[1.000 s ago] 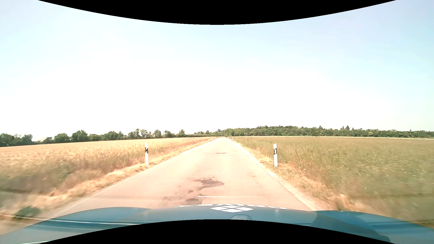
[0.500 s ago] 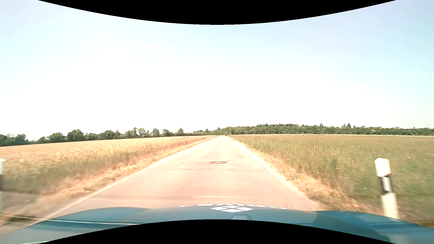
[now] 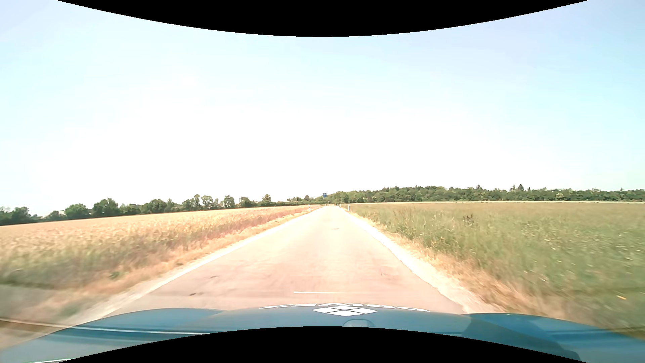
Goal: Follow the waypoints while adhering to traffic rules and regulations
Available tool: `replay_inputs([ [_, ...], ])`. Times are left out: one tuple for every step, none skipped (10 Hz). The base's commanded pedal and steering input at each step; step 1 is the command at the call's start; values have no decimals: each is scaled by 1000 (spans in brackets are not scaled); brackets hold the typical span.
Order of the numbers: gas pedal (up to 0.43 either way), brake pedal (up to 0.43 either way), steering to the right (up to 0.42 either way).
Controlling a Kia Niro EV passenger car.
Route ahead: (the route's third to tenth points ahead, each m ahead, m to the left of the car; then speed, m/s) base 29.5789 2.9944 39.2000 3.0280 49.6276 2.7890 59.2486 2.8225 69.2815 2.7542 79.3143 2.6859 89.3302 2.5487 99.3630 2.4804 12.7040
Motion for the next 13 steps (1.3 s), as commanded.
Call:
replay_inputs([
  [169,0,-2],
  [169,0,-2],
  [169,0,-3],
  [169,0,-3],
  [169,0,-3],
  [169,0,-3],
  [169,0,-2],
  [169,0,-3],
  [169,0,-3],
  [169,0,-3],
  [169,0,-3],
  [169,0,-4],
  [169,0,-4],
])
